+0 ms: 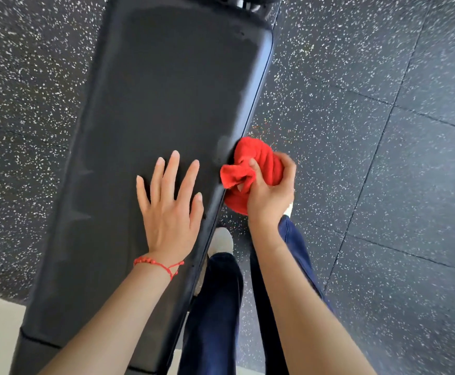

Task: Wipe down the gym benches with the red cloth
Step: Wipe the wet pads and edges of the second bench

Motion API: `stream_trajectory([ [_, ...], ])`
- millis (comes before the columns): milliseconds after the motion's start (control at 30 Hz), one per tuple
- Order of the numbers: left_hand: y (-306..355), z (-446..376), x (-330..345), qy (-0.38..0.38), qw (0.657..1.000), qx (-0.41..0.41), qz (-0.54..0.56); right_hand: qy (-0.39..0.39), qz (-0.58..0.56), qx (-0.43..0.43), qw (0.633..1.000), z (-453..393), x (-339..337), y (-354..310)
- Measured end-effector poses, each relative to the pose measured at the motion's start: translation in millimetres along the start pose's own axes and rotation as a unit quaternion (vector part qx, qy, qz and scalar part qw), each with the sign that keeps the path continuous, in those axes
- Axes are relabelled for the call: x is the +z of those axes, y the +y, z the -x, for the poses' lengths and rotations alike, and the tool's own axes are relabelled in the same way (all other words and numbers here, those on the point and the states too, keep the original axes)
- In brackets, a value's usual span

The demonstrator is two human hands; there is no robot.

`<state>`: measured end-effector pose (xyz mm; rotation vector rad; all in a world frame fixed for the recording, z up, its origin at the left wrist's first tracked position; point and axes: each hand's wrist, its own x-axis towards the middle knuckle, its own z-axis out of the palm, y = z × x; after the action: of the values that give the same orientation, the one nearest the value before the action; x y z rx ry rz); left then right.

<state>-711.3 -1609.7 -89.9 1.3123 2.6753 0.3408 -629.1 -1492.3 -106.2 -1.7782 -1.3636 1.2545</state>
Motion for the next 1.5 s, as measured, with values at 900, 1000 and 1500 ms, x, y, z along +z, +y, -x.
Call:
stream_trajectory([
  [900,36.9,-138.5,13.8,-0.002,0.999,-0.003,-0.040,-0.092,0.018,-0.011,0.996,-94.5,11.6,-44.1],
  [1000,41.8,-140.7,9.6,-0.007,0.999,-0.016,-0.031,-0.121,0.030,0.002,0.992,-87.0,3.7,-40.9],
  [1500,84.4,-225.5,0.9,0.050,0.997,-0.044,0.033,-0.149,0.029,-0.015,0.988,-144.0,14.6,-72.3],
])
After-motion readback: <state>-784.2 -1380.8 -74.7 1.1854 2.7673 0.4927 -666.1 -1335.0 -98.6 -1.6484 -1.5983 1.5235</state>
